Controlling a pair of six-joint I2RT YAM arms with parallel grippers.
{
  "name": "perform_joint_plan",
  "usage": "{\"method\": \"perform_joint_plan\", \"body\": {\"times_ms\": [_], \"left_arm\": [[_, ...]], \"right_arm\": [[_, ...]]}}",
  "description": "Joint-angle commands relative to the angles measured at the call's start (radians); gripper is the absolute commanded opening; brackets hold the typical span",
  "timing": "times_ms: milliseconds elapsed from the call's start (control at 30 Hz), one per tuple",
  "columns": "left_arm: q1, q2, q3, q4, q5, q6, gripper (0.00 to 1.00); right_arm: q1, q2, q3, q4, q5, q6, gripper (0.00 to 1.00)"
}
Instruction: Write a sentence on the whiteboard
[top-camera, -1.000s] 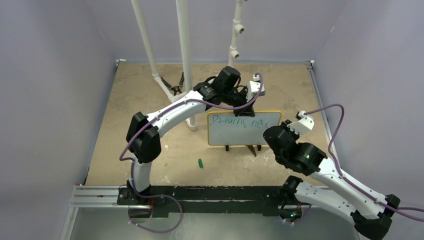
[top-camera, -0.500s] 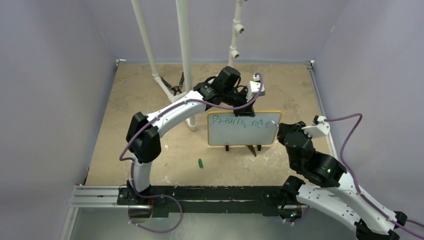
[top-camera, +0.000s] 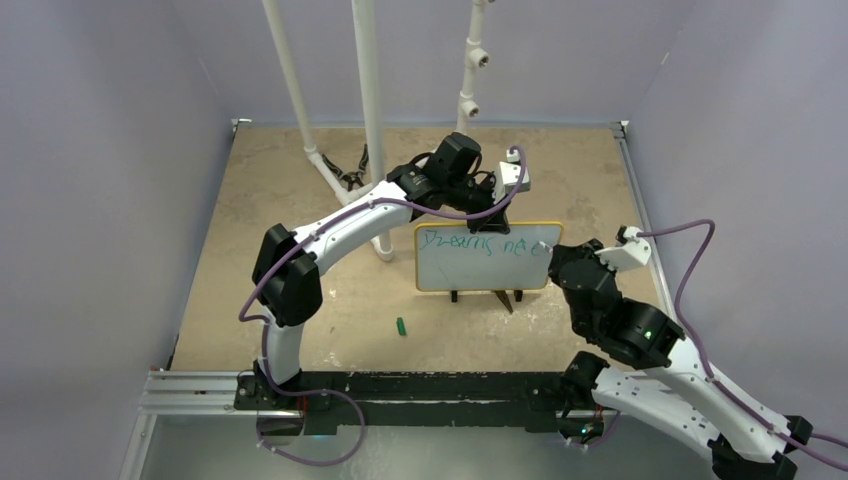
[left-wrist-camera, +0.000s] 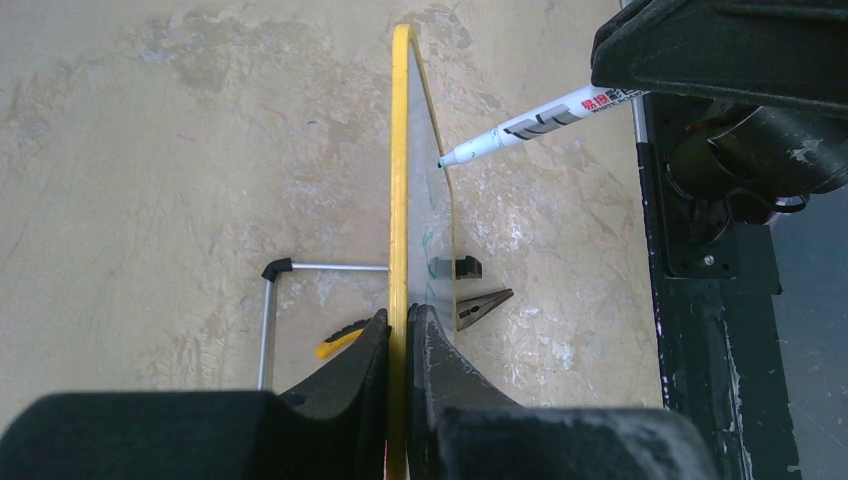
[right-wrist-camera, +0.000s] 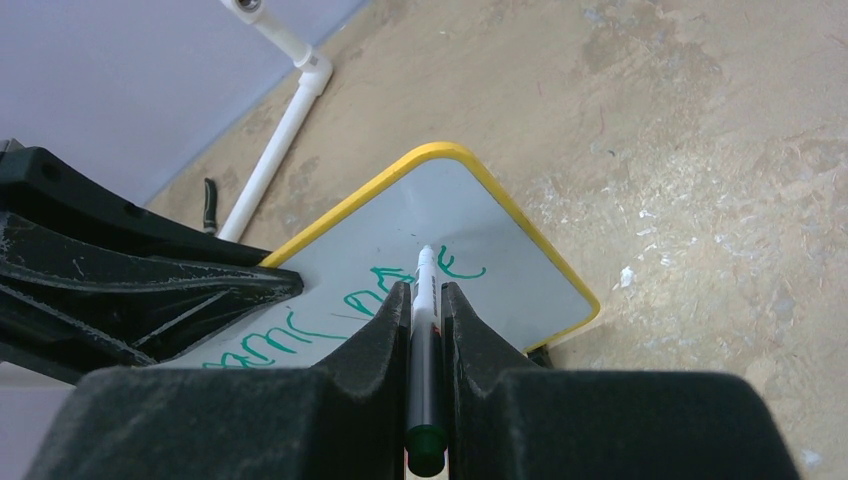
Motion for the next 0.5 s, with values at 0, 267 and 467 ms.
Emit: {"method": "perform_joint_plan", "body": {"times_ms": [0,267,467], "left_arm": [[0.001,-0.020,-0.024,-0.039,-0.019,0.049,0.00],[0.002,-0.022,-0.024,-0.040,-0.016,0.049,0.00],[0.002,-0.021,-0.023,-0.040,-0.015,0.049,0.00]], "right_arm": [[-0.001,0.009,-0.005,0.013,0.015,-0.004,0.00],[-0.001,0.042,-0.006,0.002,0.022,0.016,0.00],[-0.001,0.041,-0.017,0.007,0.032,0.021,0.00]]}}
